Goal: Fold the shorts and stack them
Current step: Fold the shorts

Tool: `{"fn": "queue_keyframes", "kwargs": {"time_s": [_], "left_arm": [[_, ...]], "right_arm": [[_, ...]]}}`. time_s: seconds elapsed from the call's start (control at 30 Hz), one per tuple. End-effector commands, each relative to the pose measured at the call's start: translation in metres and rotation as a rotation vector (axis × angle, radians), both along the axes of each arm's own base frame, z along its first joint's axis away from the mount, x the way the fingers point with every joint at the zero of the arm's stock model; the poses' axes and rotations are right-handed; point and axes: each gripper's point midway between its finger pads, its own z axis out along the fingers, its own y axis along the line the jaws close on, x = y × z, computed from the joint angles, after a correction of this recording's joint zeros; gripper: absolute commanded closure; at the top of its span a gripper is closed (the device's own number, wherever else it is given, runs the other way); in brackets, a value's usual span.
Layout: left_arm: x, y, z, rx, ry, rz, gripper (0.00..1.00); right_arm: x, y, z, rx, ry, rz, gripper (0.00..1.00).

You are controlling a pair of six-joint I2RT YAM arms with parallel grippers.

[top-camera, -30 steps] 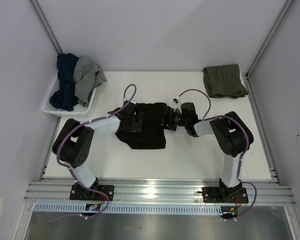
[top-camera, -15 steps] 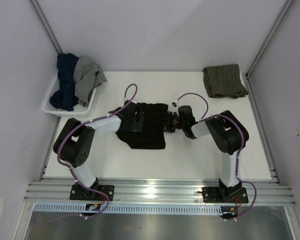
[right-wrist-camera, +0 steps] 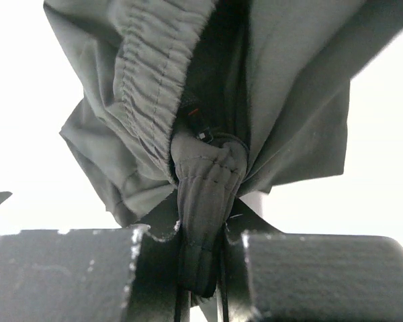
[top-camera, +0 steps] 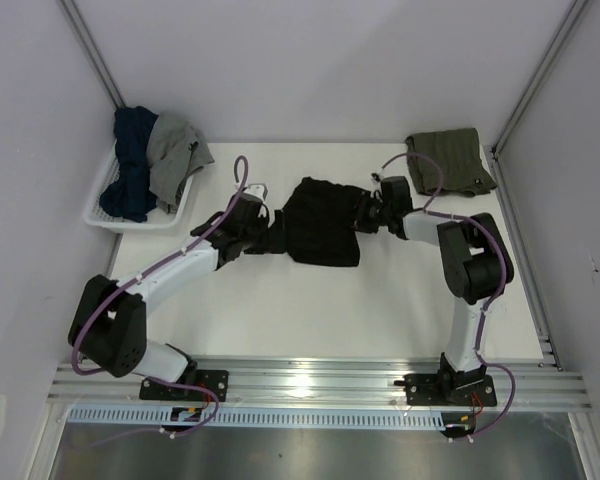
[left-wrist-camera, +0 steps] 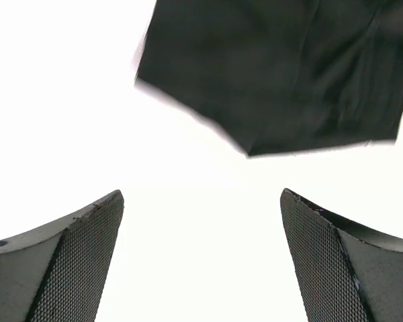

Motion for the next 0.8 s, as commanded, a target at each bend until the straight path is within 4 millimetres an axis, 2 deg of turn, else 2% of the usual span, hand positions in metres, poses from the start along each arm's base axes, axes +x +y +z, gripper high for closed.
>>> {"fn": "queue_keyframes", "kwargs": {"time_s": [0.0,0.07,0.1,0.17,0.2,0.27,0.3,0.33,0.37,0.4,0.43,0.53,0.6,0.63,0.67,0.7,0.73,0.77], "left_arm": [[-0.016,-0.008,0.001,-0.045,0.015,-0.019,0.01],[-0.021,-0.008,-0.001,-0.050,0.019,-0.023,0.01],[-0.023,-0.009,-0.003,-0.052,0.024,-0.028,0.01],[-0.026,-0.009,-0.007,-0.051,0.032,-0.030,0.01],[-0.027,-0.010,-0.009,-0.049,0.036,-0.033,0.01],[-0.029,-0.009,-0.012,-0.045,0.043,-0.034,0.01],[-0.030,-0.009,-0.013,-0.042,0.045,-0.035,0.01],[-0.031,-0.010,-0.014,-0.042,0.047,-0.037,0.01],[-0.031,-0.009,-0.016,-0.040,0.051,-0.039,0.01],[-0.032,-0.009,-0.018,-0.038,0.055,-0.039,0.01],[-0.032,-0.009,-0.018,-0.037,0.056,-0.039,0.01],[-0.032,-0.010,-0.021,-0.031,0.066,-0.046,0.01],[-0.032,-0.010,-0.022,-0.029,0.068,-0.046,0.01],[-0.032,-0.010,-0.023,-0.029,0.070,-0.044,0.01],[-0.029,-0.012,-0.020,-0.037,0.059,-0.044,0.01],[-0.027,-0.013,-0.019,-0.040,0.053,-0.044,0.01],[-0.023,-0.016,-0.018,-0.042,0.051,-0.042,0.01],[-0.017,-0.019,-0.013,-0.050,0.038,-0.043,0.01]], "right_arm": [[0.033,-0.031,0.016,-0.066,-0.046,-0.028,1.00],[0.046,-0.044,0.012,-0.066,-0.037,-0.041,1.00],[0.059,-0.045,0.023,-0.060,-0.060,-0.045,1.00],[0.069,-0.053,0.023,-0.064,-0.050,-0.056,1.00],[0.083,-0.059,0.026,-0.058,-0.057,-0.068,1.00],[0.094,-0.065,0.025,-0.050,-0.044,-0.072,1.00],[0.099,-0.070,0.017,-0.049,-0.026,-0.081,1.00],[0.110,-0.071,0.026,-0.042,-0.054,-0.084,1.00],[0.113,-0.074,0.025,-0.044,-0.042,-0.088,1.00],[0.119,-0.075,0.016,-0.049,-0.032,-0.084,1.00],[0.130,-0.076,0.027,-0.041,-0.061,-0.081,1.00],[0.136,-0.077,0.020,-0.037,-0.024,-0.077,1.00],[0.130,-0.073,0.015,-0.007,0.011,-0.065,1.00],[0.125,-0.067,0.021,0.013,0.008,-0.060,1.00],[0.113,-0.066,0.009,0.010,0.031,-0.060,1.00],[0.106,-0.066,0.005,0.002,0.043,-0.069,1.00],[0.101,-0.067,0.013,-0.004,0.044,-0.097,1.00],[0.084,-0.068,-0.004,0.000,0.087,-0.110,1.00]]}}
